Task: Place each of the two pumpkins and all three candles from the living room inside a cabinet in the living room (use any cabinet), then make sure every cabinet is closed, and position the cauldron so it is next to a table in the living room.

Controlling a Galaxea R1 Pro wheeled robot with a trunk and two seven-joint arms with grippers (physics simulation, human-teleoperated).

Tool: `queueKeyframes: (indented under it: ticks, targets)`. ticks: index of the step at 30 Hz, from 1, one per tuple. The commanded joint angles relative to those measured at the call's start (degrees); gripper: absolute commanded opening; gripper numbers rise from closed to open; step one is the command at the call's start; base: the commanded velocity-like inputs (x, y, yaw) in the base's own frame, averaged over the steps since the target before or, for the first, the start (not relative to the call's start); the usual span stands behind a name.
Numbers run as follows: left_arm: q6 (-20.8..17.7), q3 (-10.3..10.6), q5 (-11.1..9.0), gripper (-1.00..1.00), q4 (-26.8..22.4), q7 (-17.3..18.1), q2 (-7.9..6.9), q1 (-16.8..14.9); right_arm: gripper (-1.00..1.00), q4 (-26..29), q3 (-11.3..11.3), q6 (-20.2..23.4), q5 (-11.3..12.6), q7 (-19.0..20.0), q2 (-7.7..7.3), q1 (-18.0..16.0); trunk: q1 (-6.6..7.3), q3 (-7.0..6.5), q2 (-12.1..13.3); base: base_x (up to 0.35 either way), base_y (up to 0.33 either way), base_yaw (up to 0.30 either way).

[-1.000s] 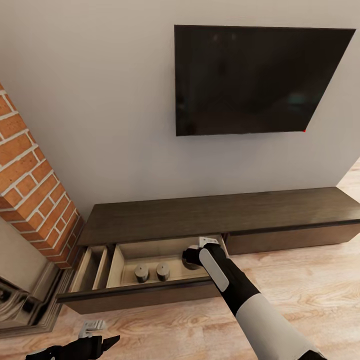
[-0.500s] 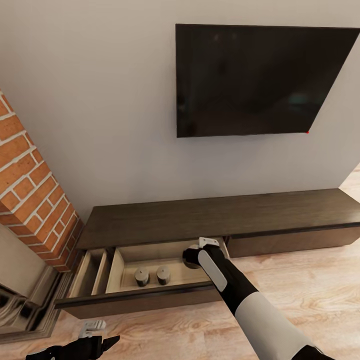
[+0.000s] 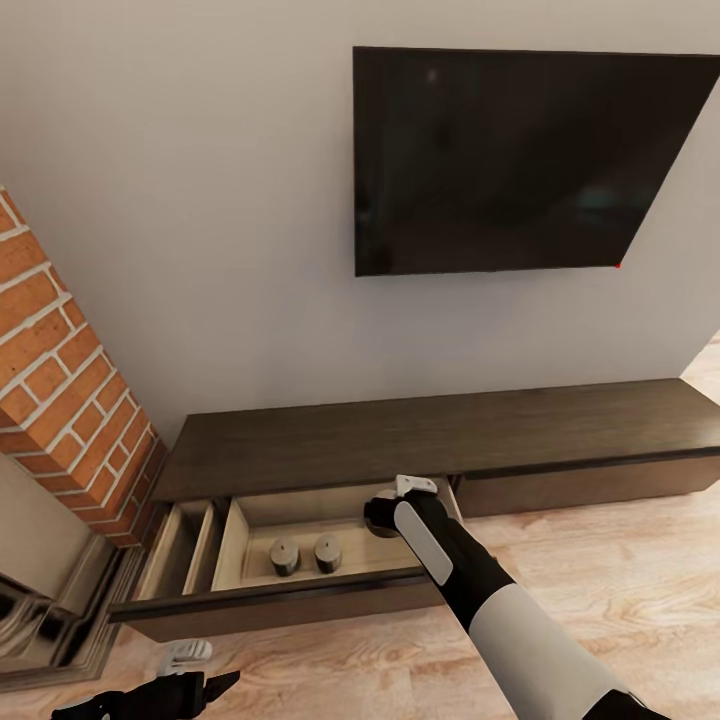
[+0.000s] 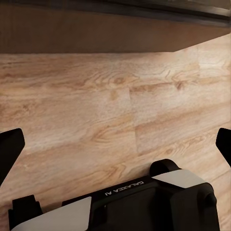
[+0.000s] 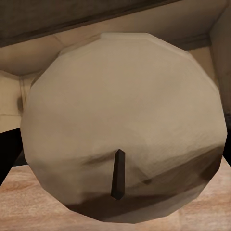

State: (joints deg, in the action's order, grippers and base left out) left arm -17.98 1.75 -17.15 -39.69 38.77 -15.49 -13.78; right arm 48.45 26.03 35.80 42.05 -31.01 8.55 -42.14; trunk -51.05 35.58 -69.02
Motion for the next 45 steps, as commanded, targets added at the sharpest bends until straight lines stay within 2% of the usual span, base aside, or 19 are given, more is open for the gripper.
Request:
queueKeyframes:
  ticks: [1, 7, 24, 31, 45]
  targets:
    - [-0.48, 0.18, -0.6, 1.0, -0.04, -0.03, -0.06, -0.02, -1.0, 0.06, 0.16, -0.03, 0.67, -0.63, -0.02, -0.05, 0.0, 0.05, -0.03, 0.001, 0.001, 0.0]
    - [-0.48, 0.18, -0.65, 1.0, -0.04, -0.01, -0.06, -0.02, -1.0, 0.06, 0.16, -0.03, 0.67, -0.65, -0.02, -0.05, 0.0, 0.05, -0.03, 0.0, 0.0, 0.0]
    - [-0.89, 0.18, -0.56, 1.0, -0.04, 0.22, -0.06, -0.02, -1.0, -0.95, 0.17, -0.05, 0.76, -0.72, -0.02, -0.05, -3.73, 3.1, -6.85, 0.0, 0.0, 0.0]
    - [-3.26, 0.18, -0.41, 1.0, -0.04, 8.45, -0.4, -0.02, -1.0, -1.01, 0.16, -0.12, 0.76, -0.72, -0.02, -0.05, -5.27, 4.36, -9.66, 0.0, 0.0, 0.0]
    - [-3.3, 0.18, -0.25, 1.0, -0.04, 9.39, -0.23, -0.02, -1.0, -1.67, 0.16, -1.56, 0.74, -0.72, -0.11, -0.05, -8.35, 6.87, -15.27, 0.0, 0.0, 0.0]
